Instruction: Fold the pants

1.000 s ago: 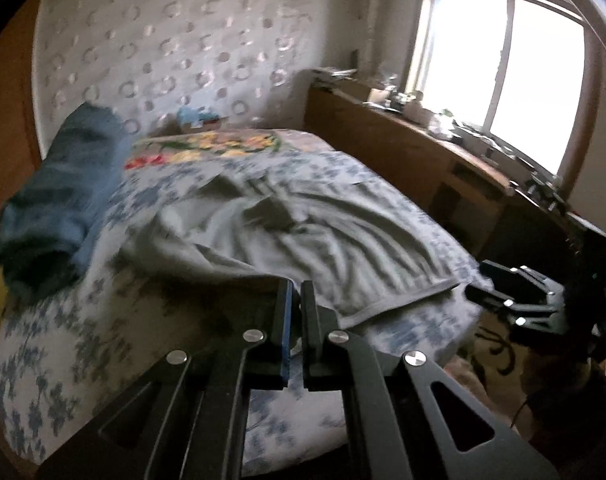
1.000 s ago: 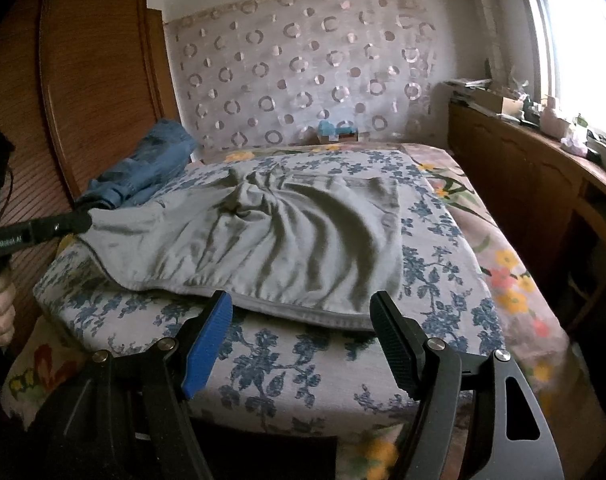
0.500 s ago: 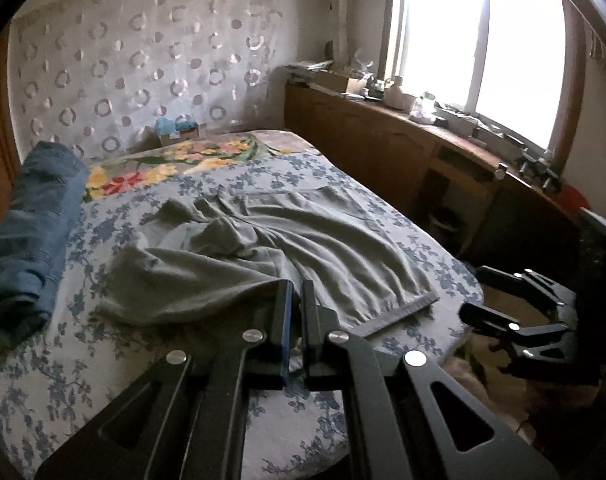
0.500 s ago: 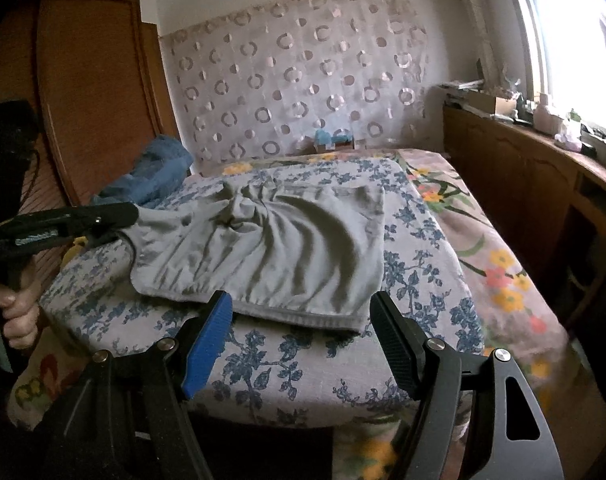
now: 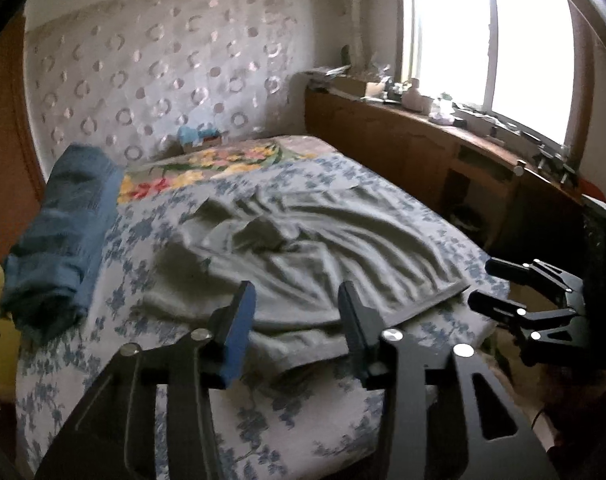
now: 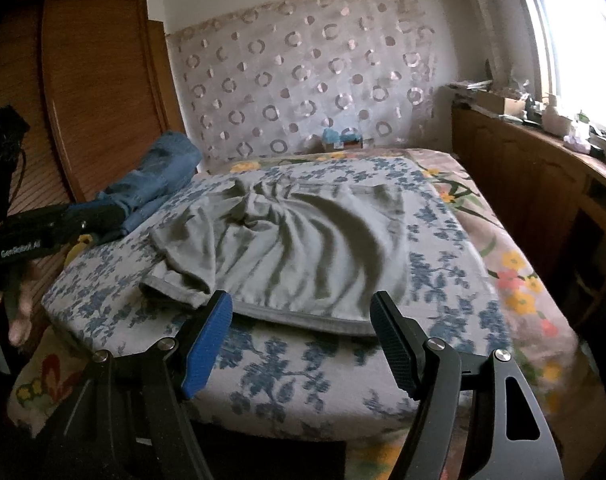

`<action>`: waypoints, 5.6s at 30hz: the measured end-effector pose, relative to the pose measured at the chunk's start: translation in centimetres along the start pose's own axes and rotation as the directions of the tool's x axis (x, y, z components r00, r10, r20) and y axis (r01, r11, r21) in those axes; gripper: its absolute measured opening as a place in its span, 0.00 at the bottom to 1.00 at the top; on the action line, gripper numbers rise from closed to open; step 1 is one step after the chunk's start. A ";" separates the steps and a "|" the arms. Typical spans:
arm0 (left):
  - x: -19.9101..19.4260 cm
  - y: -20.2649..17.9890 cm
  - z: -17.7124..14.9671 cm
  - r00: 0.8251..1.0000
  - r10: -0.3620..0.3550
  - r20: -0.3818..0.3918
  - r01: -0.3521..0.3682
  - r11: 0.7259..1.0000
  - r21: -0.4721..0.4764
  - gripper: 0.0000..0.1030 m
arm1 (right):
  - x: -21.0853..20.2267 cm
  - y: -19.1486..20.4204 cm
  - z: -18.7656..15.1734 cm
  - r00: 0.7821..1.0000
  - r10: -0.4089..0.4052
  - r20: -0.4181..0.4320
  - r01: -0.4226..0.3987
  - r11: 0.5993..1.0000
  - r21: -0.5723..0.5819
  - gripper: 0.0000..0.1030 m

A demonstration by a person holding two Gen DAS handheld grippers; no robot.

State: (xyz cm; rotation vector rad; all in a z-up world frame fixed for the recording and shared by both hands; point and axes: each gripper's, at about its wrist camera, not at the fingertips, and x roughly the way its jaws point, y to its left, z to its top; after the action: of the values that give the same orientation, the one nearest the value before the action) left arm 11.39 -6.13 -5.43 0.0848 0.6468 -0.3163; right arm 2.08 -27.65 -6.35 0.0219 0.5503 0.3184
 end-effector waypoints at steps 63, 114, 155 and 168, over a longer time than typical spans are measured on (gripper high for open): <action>2.7 3.9 -5.2 0.996 0.020 -0.088 -0.032 0.991 -0.133 0.47 | 10.1 5.3 2.9 0.974 0.189 -0.122 -0.206 0.969 -0.140 0.33; 2.7 -0.8 -1.8 0.998 -0.053 -0.030 0.051 0.997 -0.064 0.47 | 3.3 0.6 3.6 1.000 -0.024 -0.018 0.021 0.990 -0.139 0.03; 1.5 0.3 -1.0 1.000 -0.024 -0.001 0.024 0.997 -0.067 0.47 | 2.5 -0.3 4.0 0.999 0.026 -0.047 -0.029 0.997 -0.072 0.33; -0.6 2.5 0.2 0.999 0.017 0.044 -0.014 0.997 -0.071 0.47 | 9.1 3.2 6.2 0.978 0.164 -0.129 -0.179 0.977 -0.117 0.37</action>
State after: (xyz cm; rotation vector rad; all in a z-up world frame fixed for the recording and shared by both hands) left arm 11.85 -3.60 -4.92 0.0152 0.6123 -0.2794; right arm 11.66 -21.44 -5.38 -0.0742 0.6472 0.5258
